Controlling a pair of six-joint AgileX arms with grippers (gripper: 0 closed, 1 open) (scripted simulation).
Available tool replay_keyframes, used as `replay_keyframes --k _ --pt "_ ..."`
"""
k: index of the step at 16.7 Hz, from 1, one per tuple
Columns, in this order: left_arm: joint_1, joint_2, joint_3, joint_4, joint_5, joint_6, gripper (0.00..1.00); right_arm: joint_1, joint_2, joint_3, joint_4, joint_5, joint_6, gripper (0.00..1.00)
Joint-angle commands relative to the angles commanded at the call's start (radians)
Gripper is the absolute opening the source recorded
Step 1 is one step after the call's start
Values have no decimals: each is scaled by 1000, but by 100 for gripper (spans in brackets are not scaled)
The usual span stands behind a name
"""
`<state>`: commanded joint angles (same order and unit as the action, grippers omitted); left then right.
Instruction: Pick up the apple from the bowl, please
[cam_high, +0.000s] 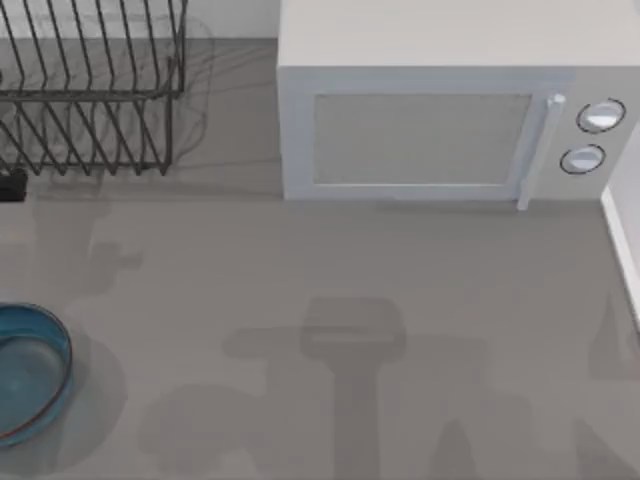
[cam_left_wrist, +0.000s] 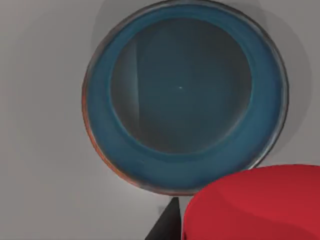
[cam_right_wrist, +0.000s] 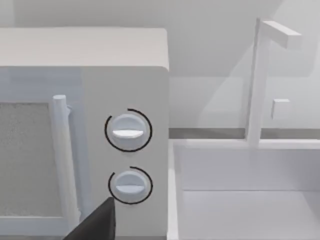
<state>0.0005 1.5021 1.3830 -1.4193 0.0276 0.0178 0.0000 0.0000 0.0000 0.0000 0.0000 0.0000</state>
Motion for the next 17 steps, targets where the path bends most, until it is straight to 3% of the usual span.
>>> replay_keyframes --k 6,13,17 --pt "-5 -48 272 -281 -1 -6 0 0 0 0 0 0 0 100" --pt "-16 -41 278 -284 -2 -19 0 0 0 0 0 0 0 100" --pt "-167 19 237 -208 -8 -169 0 0 0 0 0 0 0 100"
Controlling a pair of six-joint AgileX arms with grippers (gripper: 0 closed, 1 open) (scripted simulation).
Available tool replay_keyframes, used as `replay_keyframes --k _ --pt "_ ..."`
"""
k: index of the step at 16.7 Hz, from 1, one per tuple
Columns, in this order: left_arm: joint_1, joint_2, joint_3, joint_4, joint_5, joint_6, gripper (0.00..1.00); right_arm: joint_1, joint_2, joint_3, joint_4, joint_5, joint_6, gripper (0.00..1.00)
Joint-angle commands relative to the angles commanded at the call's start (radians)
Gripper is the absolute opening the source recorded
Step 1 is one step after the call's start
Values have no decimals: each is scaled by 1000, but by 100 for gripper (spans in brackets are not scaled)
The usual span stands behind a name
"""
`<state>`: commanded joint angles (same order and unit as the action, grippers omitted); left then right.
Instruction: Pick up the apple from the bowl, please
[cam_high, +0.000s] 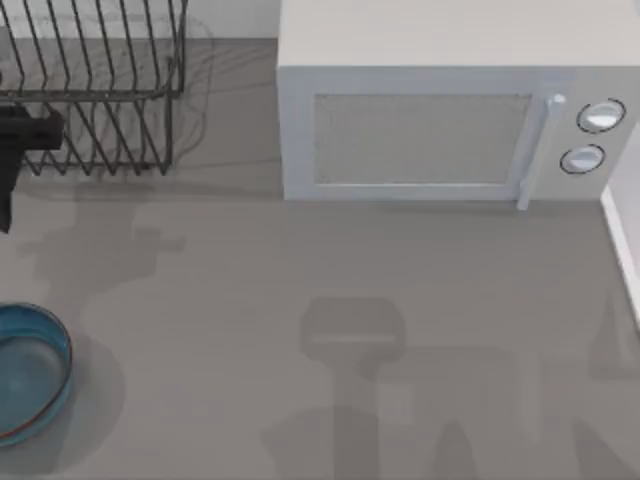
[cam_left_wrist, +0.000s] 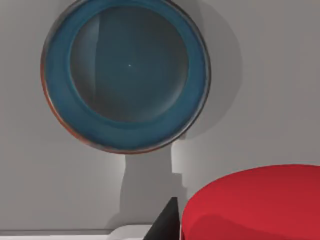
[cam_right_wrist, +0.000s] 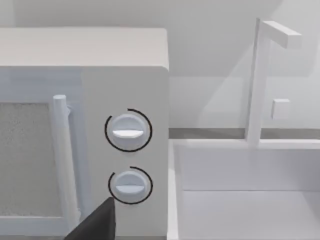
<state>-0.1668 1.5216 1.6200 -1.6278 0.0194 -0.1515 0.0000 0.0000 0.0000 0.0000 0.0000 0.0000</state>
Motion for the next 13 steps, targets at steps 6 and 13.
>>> replay_keyframes --k 6,13 --pt "-384 114 -115 193 -14 -377 0 0 0 0 0 0 0 100" --pt "-499 149 -169 276 -19 -493 0 0 0 0 0 0 0 100"
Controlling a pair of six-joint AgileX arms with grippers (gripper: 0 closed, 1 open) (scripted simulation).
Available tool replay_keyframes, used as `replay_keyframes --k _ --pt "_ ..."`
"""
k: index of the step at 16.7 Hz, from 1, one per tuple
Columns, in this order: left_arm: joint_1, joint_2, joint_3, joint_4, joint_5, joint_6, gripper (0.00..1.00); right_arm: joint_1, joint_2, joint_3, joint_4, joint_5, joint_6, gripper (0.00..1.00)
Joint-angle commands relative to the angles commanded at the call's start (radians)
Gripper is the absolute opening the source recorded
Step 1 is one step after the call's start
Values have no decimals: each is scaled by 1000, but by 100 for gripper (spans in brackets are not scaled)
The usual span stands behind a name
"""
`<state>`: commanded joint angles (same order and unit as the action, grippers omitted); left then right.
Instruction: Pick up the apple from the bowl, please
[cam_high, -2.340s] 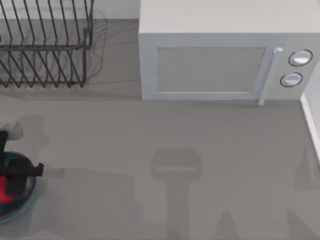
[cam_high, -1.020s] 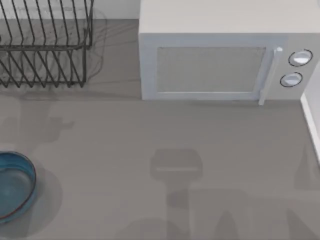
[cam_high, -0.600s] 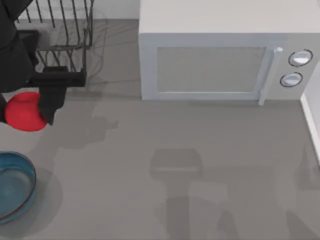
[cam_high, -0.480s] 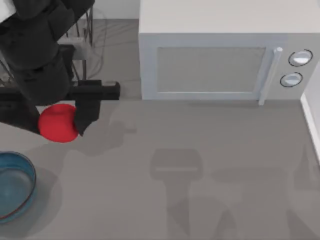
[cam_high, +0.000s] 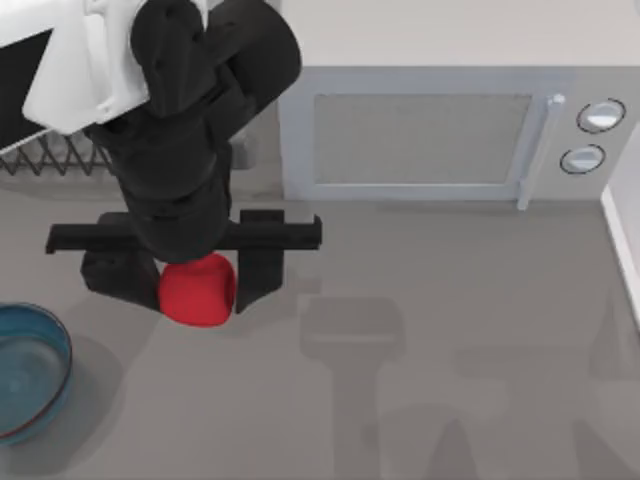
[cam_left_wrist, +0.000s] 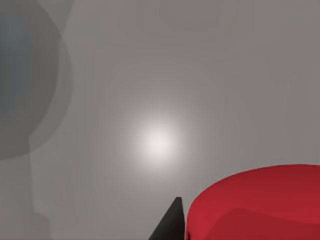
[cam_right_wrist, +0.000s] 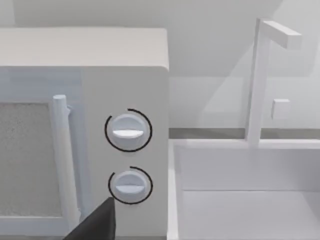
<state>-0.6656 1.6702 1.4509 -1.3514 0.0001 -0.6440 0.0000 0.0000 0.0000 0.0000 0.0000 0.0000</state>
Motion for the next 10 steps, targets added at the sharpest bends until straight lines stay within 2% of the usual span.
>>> replay_keyframes --k 4,10 --pt "5 4 -35 36 1 4 0 0 0 0 0 0 0 100" --pt "5 56 -259 333 0 6 0 0 0 0 0 0 0 100"
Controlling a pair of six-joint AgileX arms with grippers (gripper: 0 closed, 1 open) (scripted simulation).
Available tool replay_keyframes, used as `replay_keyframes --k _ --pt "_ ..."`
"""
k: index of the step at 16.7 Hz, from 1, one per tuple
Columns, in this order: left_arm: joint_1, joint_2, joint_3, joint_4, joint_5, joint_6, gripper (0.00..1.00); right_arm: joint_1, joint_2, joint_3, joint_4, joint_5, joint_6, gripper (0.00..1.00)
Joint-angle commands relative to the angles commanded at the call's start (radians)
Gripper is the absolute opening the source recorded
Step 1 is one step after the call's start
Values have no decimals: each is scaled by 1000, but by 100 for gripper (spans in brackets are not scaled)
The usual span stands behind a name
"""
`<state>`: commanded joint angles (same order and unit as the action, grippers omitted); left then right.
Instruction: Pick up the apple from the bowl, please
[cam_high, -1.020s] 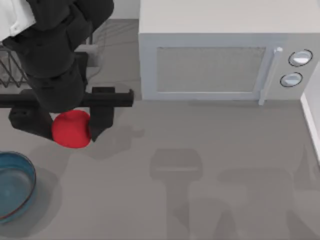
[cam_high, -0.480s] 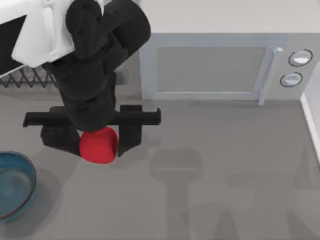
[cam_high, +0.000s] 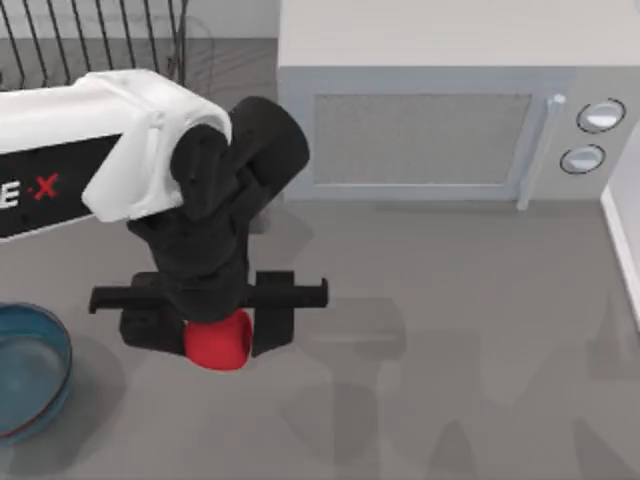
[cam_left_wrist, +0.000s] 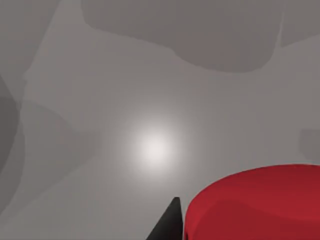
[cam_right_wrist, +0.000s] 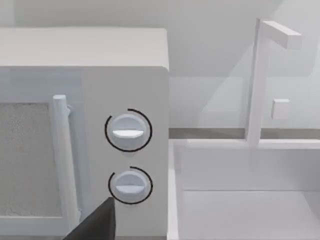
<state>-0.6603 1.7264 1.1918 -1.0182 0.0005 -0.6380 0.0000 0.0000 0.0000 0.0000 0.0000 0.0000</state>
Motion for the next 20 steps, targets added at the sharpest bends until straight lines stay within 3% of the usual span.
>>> replay_keyframes --k 3,8,20 --pt "-1 22 -84 91 0 0 0 0 0 0 0 0 0 100" --pt "-1 26 -93 101 0 0 0 0 0 0 0 0 0 100" --pt "-1 26 -93 101 0 0 90 0 0 0 0 0 0 100"
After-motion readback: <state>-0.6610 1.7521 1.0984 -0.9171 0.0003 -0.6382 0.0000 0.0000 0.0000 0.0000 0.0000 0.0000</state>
